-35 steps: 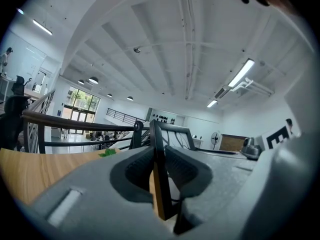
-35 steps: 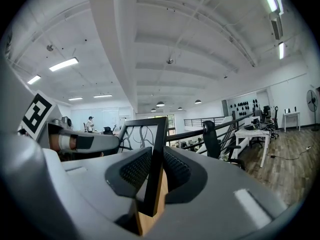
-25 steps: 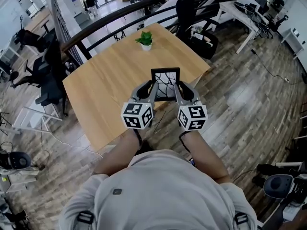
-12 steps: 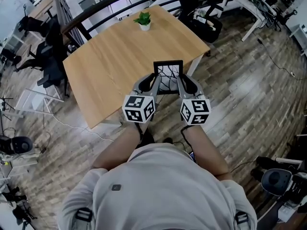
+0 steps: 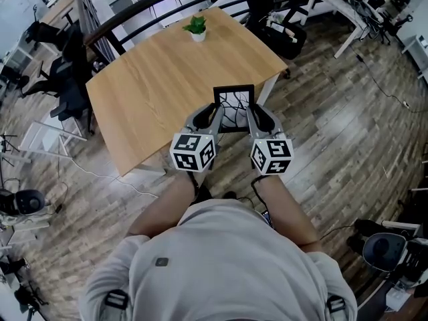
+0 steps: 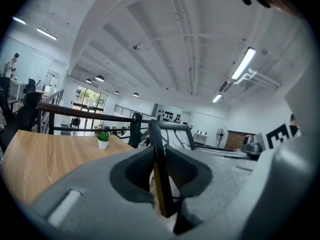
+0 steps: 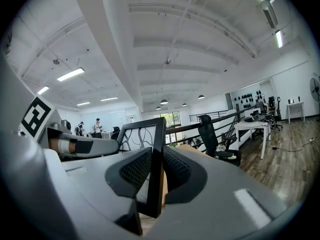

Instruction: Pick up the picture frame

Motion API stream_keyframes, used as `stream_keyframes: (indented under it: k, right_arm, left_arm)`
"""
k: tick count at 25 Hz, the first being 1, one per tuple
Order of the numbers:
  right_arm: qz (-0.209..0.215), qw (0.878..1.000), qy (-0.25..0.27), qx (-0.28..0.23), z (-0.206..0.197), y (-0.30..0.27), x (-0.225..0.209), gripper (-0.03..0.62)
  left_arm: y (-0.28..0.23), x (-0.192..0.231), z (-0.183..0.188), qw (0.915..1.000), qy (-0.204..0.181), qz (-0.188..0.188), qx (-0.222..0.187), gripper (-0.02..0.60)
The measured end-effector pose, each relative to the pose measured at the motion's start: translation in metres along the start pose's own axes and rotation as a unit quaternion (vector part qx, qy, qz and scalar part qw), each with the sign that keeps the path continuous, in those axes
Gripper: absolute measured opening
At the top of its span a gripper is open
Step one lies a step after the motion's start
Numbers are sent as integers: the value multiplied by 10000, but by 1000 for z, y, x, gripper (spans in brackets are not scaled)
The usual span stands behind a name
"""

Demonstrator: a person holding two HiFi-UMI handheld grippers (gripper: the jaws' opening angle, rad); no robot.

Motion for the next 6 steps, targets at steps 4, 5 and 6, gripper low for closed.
stream_keyframes:
  k: [4, 5, 6]
  right_arm:
    - [15, 10000, -5, -15, 0, 2, 1, 84]
    - [13, 10000, -7, -20, 0, 3, 2, 84]
    - [12, 10000, -10, -27, 0, 4, 2, 84]
  left_arm:
    - [3, -1, 0, 10000, -14, 10, -21, 77]
    - [4, -2, 0, 10000, -19, 8, -26, 77]
    - [4, -2, 1, 10000, -25, 5, -31, 77]
Point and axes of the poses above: the fingertips, and each gripper's own axes: y backward along the fingers, x to its left, z out of its top, the point moved 7 cm from there along y, backward along the fingers, and after that the axes turned 10 degrees about -x, right-handed, at the moved point
